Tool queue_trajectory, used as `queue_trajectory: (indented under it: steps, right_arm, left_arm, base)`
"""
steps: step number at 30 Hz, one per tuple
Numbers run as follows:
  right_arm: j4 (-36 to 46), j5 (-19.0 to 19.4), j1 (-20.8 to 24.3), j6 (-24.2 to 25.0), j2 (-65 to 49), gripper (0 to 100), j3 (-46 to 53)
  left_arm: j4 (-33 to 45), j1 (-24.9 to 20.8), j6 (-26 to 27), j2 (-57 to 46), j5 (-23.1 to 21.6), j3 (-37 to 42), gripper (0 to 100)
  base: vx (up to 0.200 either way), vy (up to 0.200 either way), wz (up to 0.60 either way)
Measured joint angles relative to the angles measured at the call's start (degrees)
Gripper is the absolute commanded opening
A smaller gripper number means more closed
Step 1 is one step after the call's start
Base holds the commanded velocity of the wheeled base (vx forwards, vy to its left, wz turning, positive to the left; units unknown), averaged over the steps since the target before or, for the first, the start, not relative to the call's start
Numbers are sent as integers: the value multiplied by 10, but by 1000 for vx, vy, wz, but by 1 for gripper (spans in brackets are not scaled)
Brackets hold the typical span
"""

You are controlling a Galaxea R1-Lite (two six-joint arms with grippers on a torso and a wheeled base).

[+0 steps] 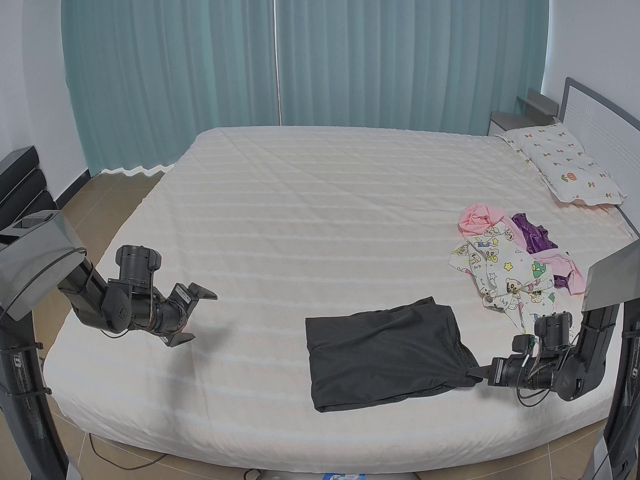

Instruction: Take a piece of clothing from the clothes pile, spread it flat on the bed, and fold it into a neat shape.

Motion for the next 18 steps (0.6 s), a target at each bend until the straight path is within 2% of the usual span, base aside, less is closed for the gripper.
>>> queue_trajectory:
  steps: [4, 10, 14, 18]
  right_arm:
    - [-27, -4, -1, 54, -7, 100, 10]
    - [-96, -15, 9, 191, -18, 100, 42]
    - [-148, -27, 21, 282, -14, 100, 57]
    - [-183, -32, 26, 335, 0, 100, 65]
  left_arm:
    - [0, 0, 0, 0, 0, 0, 100]
    - [0, 0, 1, 0, 0, 1, 100]
    - [0, -1, 0, 0, 0, 1, 100]
    - [0, -1, 0, 0, 0, 1, 100]
  base:
    - [0, 0, 0]
    - [0, 0, 0]
    - [-200, 0, 0]
    - [-200, 0, 0]
